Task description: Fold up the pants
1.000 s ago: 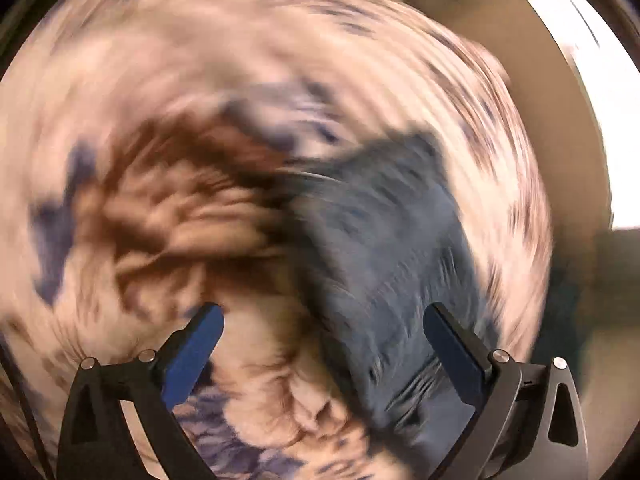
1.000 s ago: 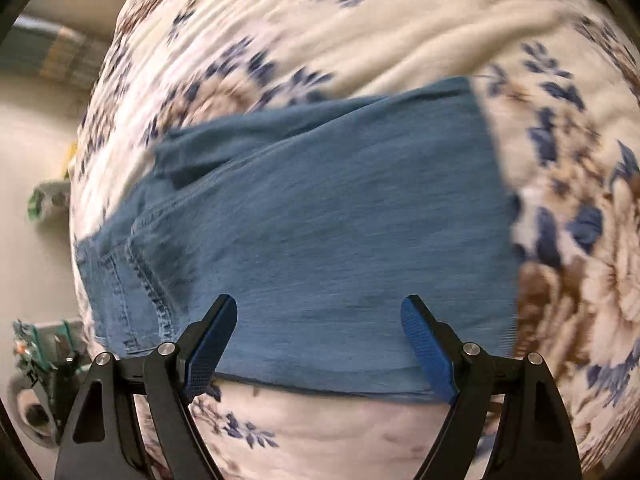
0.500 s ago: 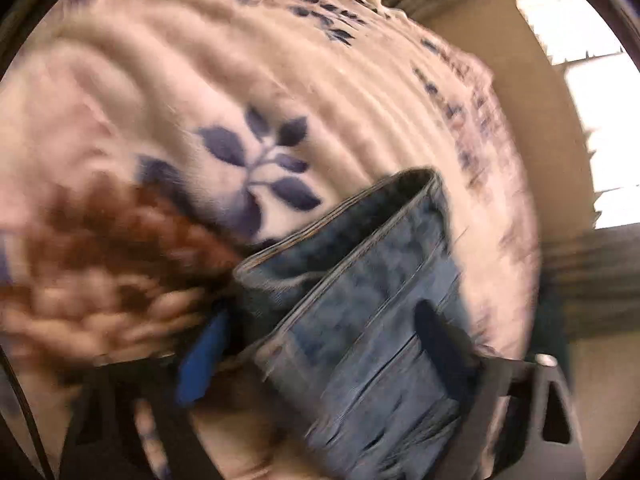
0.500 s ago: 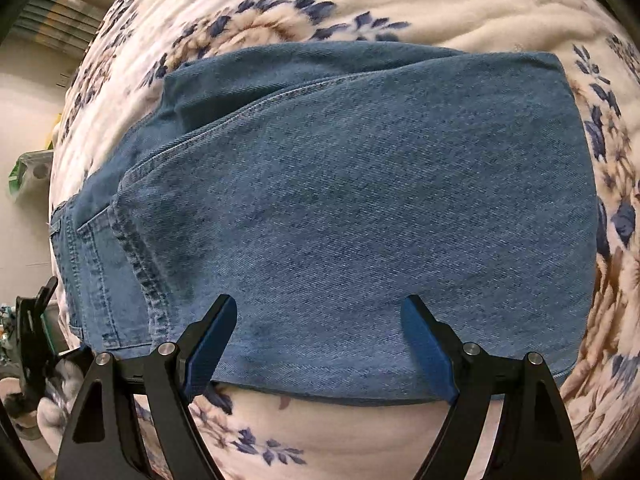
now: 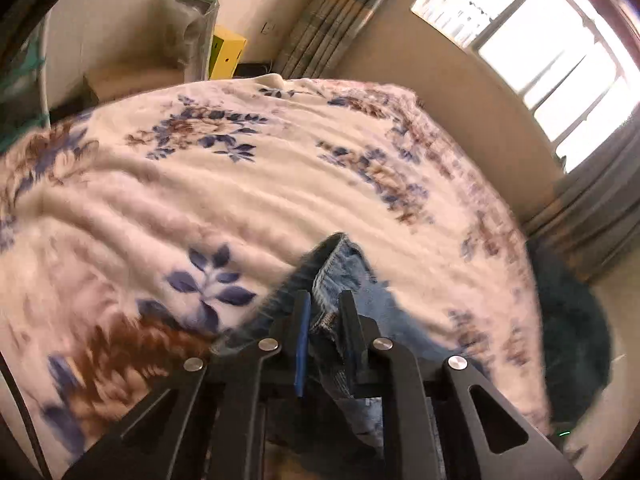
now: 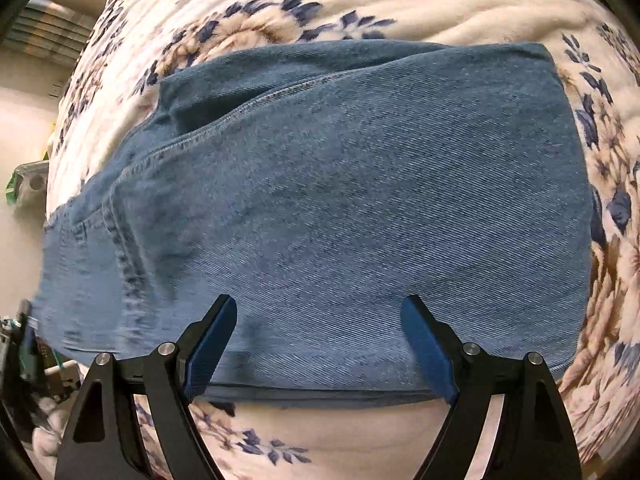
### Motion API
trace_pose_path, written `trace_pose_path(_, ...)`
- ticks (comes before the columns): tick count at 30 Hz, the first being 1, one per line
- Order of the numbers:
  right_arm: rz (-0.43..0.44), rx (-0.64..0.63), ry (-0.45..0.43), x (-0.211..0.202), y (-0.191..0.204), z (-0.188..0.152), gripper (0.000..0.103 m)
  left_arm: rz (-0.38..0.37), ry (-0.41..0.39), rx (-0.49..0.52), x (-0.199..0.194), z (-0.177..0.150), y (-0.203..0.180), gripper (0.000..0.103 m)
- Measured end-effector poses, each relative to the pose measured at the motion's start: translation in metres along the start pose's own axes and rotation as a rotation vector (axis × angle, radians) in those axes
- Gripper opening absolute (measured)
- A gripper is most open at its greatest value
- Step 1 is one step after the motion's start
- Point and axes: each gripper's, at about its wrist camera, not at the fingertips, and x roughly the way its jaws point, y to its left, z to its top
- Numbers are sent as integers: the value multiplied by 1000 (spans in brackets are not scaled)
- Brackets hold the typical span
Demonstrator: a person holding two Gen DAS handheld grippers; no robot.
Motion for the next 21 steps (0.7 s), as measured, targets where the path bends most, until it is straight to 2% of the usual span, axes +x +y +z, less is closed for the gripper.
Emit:
trace_pose_path(1, -4, -3, 5, -1, -2, 0, 86, 24, 25, -21, 10, -1, 10, 7)
trace_pose_path(3, -8, -1, 14, -2, -4, -1, 86, 85, 71, -93, 33, 0, 45, 5)
trace_pose_path(5, 0, 8, 19, -3, -6, -3, 86, 102, 97, -183, 43, 5, 75, 5)
trace_pose_path(7, 9, 15, 22, -4, -8, -6, 86, 29, 95, -299, 31, 11, 103, 6)
trace_pose_path(9, 22, 18, 25, -5, -10, -8, 86, -52, 92, -345, 16, 9, 113, 11)
trace_pose_path(10, 30, 19, 27, -5, -11, -9, 86, -88, 102, -373, 10, 5, 117, 27)
trace_pose_path(11, 32, 18, 28, -5, -12, -11, 86, -120, 113, -399, 7, 0, 120, 50)
trace_pose_path(14, 26, 19, 34, -2, -12, -16, 86, -216, 148, -502, 6, -22, 121, 87)
trace_pose_path(15, 22, 20, 34, -2, -13, -20, 86, -231, 181, -523, 12, -30, 118, 92)
trace_pose_path(17, 13, 19, 36, -1, -11, -21, 86, -240, 227, -539, 25, -42, 110, 94)
trace_pose_path(21, 5, 12, 42, -1, -7, -21, 86, -220, 233, -497, 49, -47, 89, 94)
